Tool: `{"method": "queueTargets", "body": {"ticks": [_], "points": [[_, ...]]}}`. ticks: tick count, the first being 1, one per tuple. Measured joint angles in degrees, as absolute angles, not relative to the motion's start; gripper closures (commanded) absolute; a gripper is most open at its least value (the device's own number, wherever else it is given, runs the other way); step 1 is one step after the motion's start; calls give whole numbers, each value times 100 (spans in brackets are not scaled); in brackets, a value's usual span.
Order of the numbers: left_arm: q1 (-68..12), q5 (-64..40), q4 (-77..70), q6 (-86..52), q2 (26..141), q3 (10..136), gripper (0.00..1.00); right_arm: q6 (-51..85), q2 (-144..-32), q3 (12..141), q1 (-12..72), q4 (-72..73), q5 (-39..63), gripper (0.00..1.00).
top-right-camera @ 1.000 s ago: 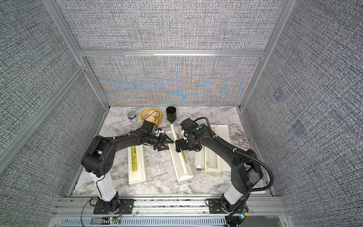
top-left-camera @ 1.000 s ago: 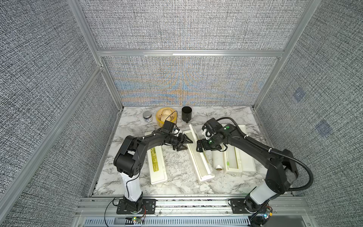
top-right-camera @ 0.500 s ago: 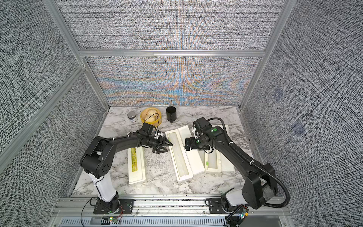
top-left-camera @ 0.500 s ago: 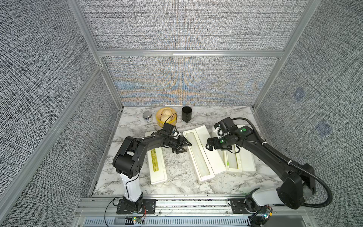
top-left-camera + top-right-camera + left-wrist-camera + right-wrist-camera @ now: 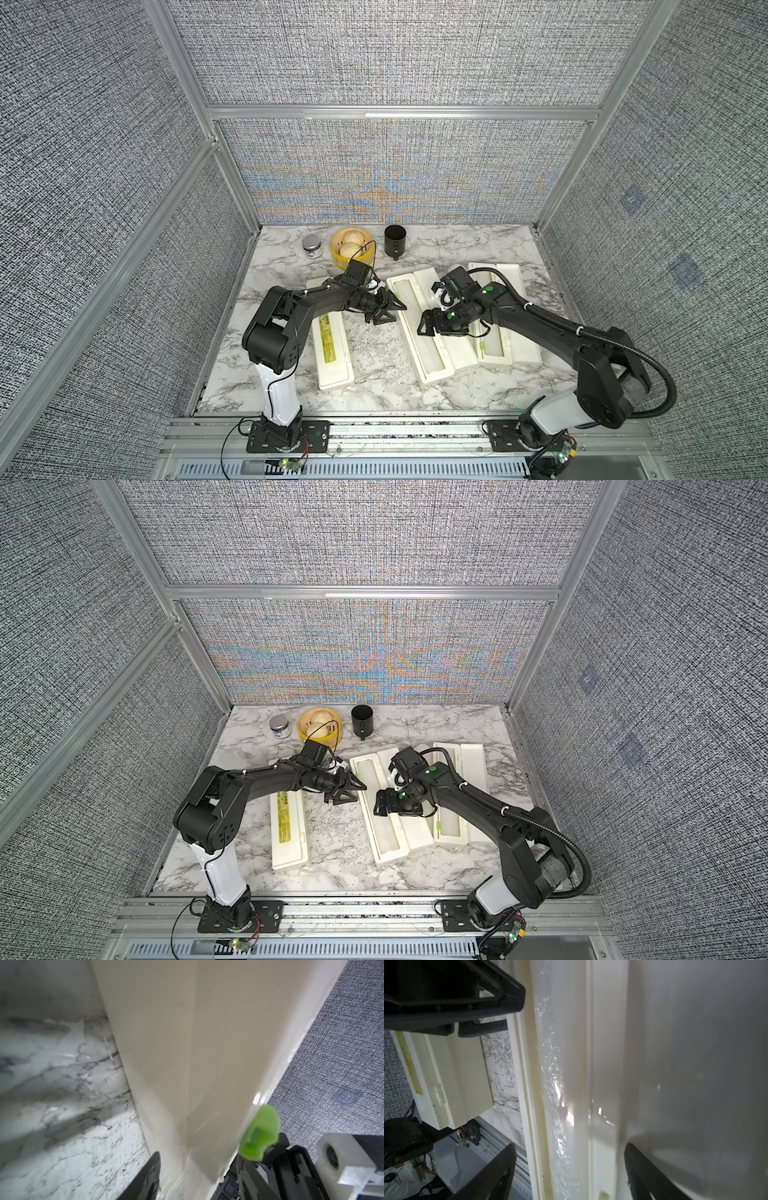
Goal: Put plastic wrap rolls into dispensers
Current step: Adjust the plastic wrap cutting box at the center of the board, then move the plastic wrap cutting box to the center of the board.
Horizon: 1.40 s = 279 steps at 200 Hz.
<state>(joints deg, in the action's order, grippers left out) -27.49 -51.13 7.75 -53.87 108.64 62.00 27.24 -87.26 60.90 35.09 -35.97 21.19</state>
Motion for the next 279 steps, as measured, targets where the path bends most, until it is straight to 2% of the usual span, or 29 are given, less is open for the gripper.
{"method": "queueTargets", "body": {"ticks": [95,167,216,279], "points": [[-2314,-4943,1328,-4958,11059,6576,44,3129,-9922,7126,3553,-2810,2436,17],[-2080,-5026,1747,-4659,10704,6818,37,2770,-9424,7345,3658,-3273,1885,12],[-1918,-4080,3164,-3852,9887,7456,32,2554,-9295,7736,4119,-3817,1238,5],[-755,-2987,4193,-3382,8420,6672,27,2491,-9887,8477,4982,-3955,928,1]]}}
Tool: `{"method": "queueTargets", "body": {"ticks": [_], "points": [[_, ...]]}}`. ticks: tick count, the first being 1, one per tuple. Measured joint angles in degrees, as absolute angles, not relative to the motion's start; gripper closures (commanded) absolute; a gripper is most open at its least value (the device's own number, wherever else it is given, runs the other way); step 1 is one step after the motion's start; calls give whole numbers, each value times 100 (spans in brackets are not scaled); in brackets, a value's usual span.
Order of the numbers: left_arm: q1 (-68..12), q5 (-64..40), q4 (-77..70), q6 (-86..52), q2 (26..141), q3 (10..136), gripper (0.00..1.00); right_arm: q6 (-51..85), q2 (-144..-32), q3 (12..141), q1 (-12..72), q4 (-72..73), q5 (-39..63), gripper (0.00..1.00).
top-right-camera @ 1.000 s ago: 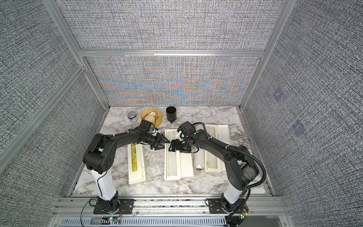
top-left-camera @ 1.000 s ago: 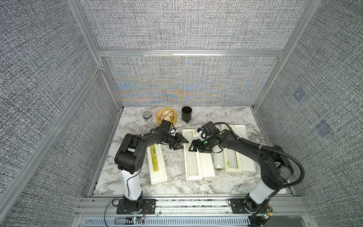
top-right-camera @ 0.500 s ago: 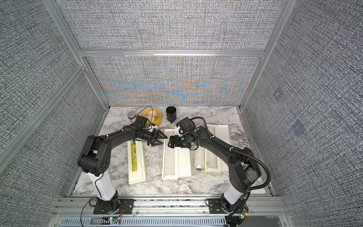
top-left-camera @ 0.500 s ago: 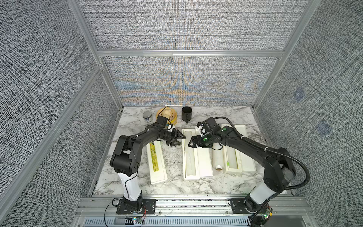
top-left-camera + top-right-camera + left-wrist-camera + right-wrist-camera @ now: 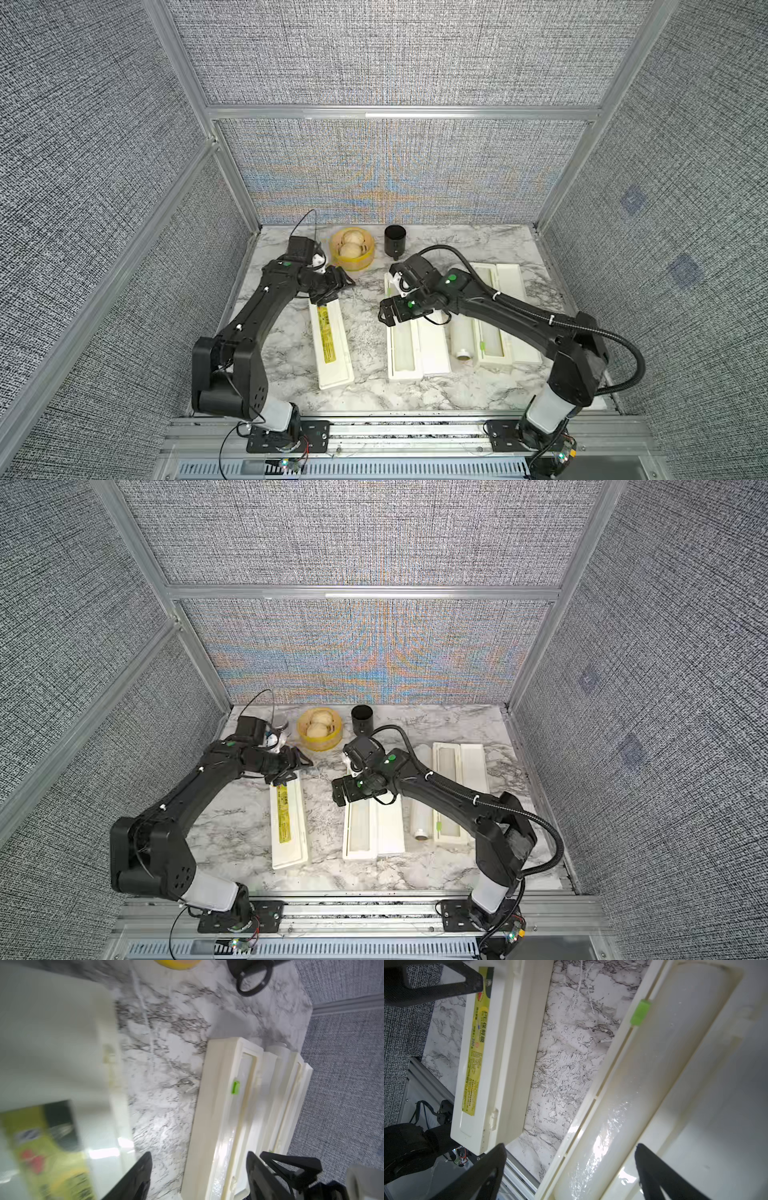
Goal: Put plastic wrap rolls into dispensers
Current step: Move the plastic wrap cutting box to the center of the board.
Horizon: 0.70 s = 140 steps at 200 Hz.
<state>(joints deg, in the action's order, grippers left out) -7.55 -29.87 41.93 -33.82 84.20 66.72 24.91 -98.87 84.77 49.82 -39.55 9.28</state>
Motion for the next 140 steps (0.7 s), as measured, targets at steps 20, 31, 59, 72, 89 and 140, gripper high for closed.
{"method": "queueTargets", "body": {"ticks": [20,31,59,72,89,140], "points": [[-336,-2672,4414,-3277,8034,6372,26,2488,-10106,8676,5207,-3951,893,1],[-134,-2550,4495,-3249,7856,6202,25,2473,-10243,8781,5308,-3933,891,1],[84,-2338,4534,-3194,7555,5780,22,2475,-10503,8984,5457,-3913,902,1],[104,-2383,4480,-3192,7553,5535,22,2475,-10591,9074,5489,-3898,932,1],[123,-2574,4351,-3190,7638,5258,22,2477,-10674,9181,5516,-3872,974,1],[-12,-3422,3284,-3743,7627,4322,22,2480,-10879,9400,5520,-3874,1083,1]]}}
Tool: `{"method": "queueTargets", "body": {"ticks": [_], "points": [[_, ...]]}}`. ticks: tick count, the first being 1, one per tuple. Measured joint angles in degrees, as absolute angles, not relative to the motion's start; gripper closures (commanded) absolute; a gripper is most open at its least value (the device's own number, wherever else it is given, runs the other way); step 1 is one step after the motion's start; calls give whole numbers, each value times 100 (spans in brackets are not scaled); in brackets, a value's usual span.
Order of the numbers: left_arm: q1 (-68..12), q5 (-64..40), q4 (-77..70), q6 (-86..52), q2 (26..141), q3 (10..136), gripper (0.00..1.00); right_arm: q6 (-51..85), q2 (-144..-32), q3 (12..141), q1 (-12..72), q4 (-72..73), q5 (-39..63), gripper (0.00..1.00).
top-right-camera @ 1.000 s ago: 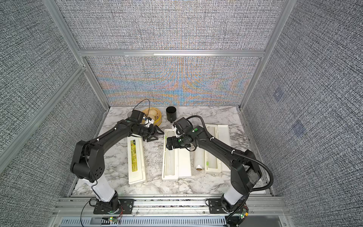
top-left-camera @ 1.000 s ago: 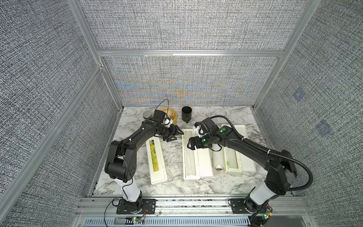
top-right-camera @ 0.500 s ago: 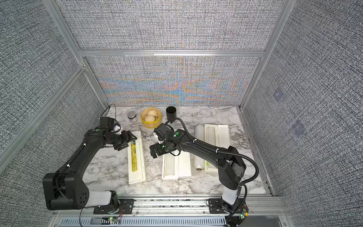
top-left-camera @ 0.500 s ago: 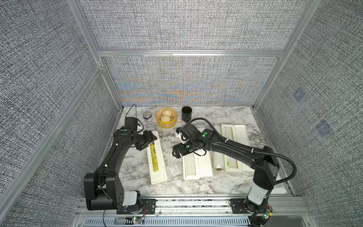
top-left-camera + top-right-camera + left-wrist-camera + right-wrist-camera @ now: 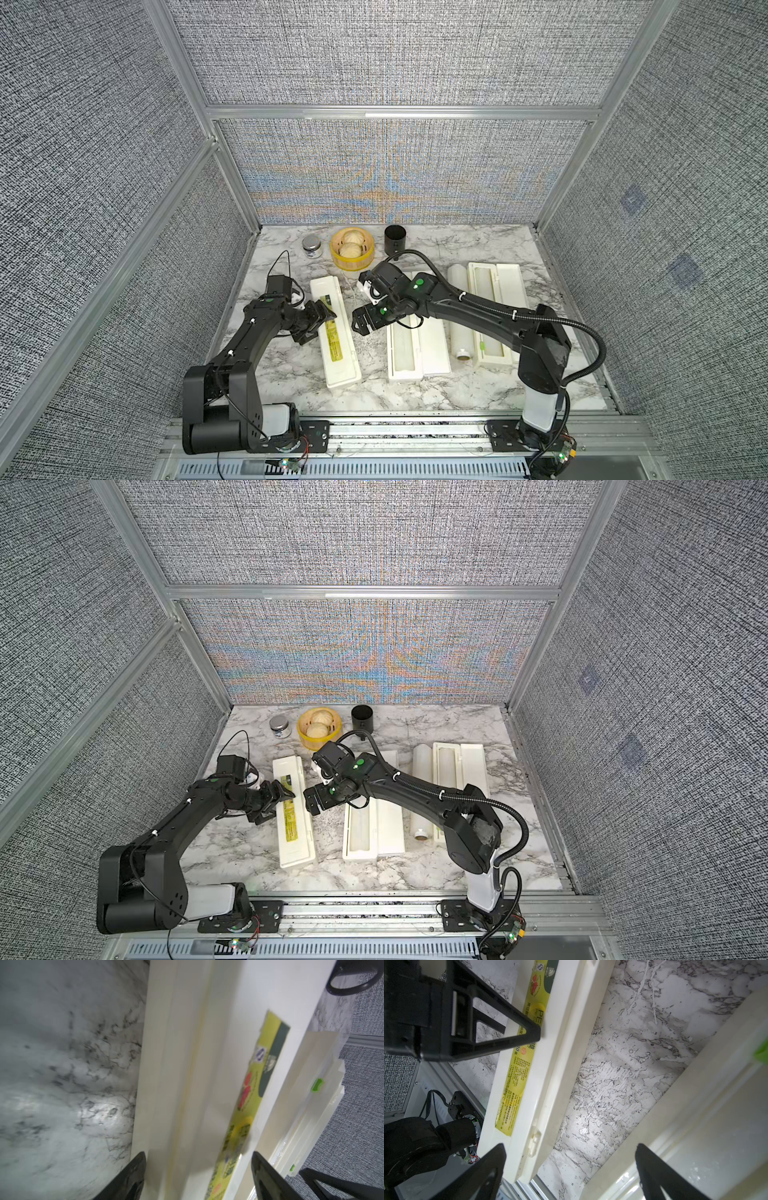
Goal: Put plastic wrap rolls into dispensers
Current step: Move the plastic wrap cutting box to the center of the board, then pick up the plastic wrap cutting box from the center of the board.
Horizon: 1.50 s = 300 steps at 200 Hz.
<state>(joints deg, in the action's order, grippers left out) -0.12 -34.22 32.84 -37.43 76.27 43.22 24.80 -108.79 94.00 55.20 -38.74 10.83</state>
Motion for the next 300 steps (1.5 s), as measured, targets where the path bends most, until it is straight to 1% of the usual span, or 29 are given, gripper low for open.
{"method": "queueTargets", "body": {"ticks": [33,63,88,131,154,208,263,300], "points": [[-397,-3859,2425,-4477,7518,3990,22,2502,-11045,9531,5529,-3940,1072,1],[-440,-4101,1876,-4978,7415,3837,22,2530,-11271,9749,5607,-4042,899,1],[-336,-4003,2150,-4764,7314,4101,21,2456,-11583,10106,5730,-4228,707,1],[-14,-3242,2978,-4355,7067,4239,21,2381,-12057,10569,5804,-4449,486,1],[207,-2989,3186,-4241,7017,4195,21,2418,-12344,10921,5870,-4639,377,1],[593,-2845,3319,-4049,7022,4110,21,2836,-12737,11306,6064,-4886,3,1],[965,-2856,3306,-4051,6954,3972,21,3103,-13284,11749,6259,-5188,-613,1],[1173,-2921,3293,-4032,6871,3927,21,3122,-13338,11666,6267,-5175,-646,3]]}}
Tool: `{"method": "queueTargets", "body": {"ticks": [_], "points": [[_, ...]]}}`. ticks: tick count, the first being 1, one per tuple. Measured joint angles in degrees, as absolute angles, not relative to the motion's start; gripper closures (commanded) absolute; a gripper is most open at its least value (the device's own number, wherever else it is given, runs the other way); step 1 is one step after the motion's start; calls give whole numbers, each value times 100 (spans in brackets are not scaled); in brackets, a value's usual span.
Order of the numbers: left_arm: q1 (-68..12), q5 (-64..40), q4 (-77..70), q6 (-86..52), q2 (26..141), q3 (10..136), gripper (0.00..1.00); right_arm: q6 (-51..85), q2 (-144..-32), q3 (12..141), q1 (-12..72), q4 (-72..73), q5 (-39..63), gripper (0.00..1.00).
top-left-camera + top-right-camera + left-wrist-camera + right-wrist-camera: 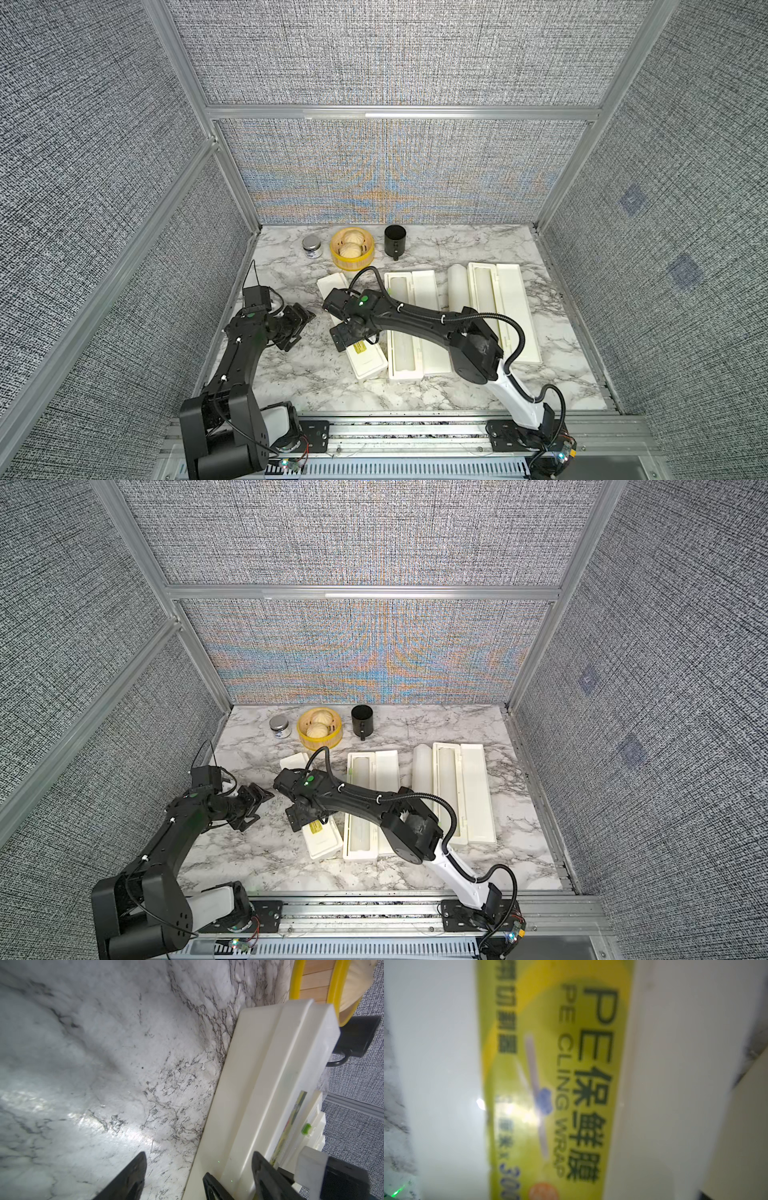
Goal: Put plastic wrap rolls into dispensers
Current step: Pick up the plastic wrap cutting box from the center of the board, then open the lid of the plastic wrap cutting box.
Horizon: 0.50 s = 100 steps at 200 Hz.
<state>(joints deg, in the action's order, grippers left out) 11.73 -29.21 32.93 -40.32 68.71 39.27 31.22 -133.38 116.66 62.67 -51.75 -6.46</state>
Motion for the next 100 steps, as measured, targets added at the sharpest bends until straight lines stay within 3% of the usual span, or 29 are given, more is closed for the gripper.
{"method": "queueTargets", "body": {"ticks": [47,100], "points": [[1319,-3301,3181,-4005,6829,3909,20,3065,-12398,10755,6069,-4681,-169,10],[1332,-4377,2058,-4211,6814,3962,16,3369,-10923,9024,5428,-3055,1214,14]]}}
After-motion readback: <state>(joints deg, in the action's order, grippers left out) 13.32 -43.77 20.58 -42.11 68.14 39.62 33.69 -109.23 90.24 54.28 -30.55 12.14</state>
